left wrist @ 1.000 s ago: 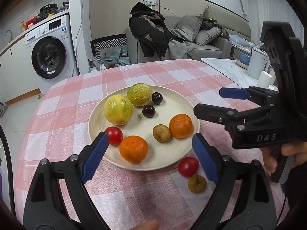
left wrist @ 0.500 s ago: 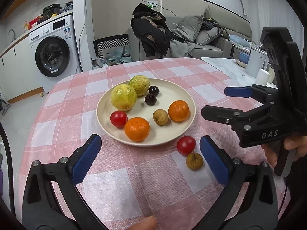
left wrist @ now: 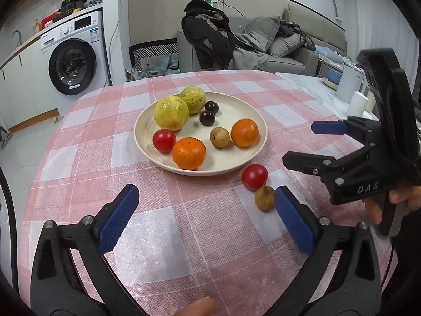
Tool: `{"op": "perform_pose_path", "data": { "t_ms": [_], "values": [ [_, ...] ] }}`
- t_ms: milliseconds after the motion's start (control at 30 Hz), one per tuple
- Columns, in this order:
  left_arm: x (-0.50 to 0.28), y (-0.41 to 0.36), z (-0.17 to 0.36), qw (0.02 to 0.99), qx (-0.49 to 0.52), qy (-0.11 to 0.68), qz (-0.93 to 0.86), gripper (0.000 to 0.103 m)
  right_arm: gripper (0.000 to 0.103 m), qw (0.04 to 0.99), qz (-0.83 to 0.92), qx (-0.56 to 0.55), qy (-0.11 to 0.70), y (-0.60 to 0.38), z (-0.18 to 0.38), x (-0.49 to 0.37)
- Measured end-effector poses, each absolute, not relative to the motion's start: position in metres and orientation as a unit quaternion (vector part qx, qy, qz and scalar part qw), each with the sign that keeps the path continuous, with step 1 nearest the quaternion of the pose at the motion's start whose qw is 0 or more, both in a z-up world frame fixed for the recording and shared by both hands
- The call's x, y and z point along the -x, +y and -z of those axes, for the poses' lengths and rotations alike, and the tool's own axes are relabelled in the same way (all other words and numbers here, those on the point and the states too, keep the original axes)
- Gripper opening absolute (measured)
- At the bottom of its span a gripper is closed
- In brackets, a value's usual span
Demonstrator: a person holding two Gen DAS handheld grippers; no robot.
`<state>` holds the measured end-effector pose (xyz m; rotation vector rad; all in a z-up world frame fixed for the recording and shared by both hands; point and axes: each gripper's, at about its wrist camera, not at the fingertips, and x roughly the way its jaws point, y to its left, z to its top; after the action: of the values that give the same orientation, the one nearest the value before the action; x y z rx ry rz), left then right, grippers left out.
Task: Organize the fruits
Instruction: 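Withdraw both tools toward the last fruits beside the plate, then close the left tool on the small brown pear while the right tool grasps the red tomato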
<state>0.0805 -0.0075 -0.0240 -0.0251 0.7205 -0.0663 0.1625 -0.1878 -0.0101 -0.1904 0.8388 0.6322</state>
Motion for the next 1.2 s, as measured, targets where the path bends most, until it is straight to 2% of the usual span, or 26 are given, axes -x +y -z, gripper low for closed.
{"op": "perform_pose_path", "data": {
  "t_ms": [567,633,767,833,900,967,1100,1200],
  "values": [
    [-0.104,-0.035,0.054,0.902,0.030,0.424,0.082,0.101,0.103,0.856,-0.298,0.092,0.413,-0.201,0.016,-0.158],
    [-0.107,-0.039,0.056,0.900,0.029,0.426,0.087,0.094,0.103,0.856,-0.296,0.091,0.414,-0.201,0.016,-0.159],
    [-0.113,-0.049,0.061,0.893,0.020,0.436,0.106,0.071,0.103,0.856,-0.297,0.089,0.414,-0.202,0.016,-0.159],
    [-0.114,-0.054,0.062,0.893,0.011,0.437,0.109,0.065,0.103,0.857,-0.297,0.089,0.412,-0.202,0.015,-0.159],
    [-0.114,-0.056,0.060,0.893,0.014,0.433,0.123,0.050,0.103,0.857,-0.297,0.088,0.413,-0.202,0.015,-0.159],
    [-0.114,-0.058,0.061,0.892,0.013,0.434,0.129,0.044,0.103,0.857,-0.296,0.087,0.412,-0.202,0.015,-0.159],
    [-0.114,-0.060,0.061,0.892,0.012,0.433,0.131,0.022,0.103,0.857,-0.297,0.089,0.412,-0.202,0.015,-0.160],
    [-0.113,-0.056,0.060,0.893,0.020,0.430,0.131,0.023,0.103,0.856,-0.297,0.090,0.413,-0.202,0.015,-0.159]
  ]
}}
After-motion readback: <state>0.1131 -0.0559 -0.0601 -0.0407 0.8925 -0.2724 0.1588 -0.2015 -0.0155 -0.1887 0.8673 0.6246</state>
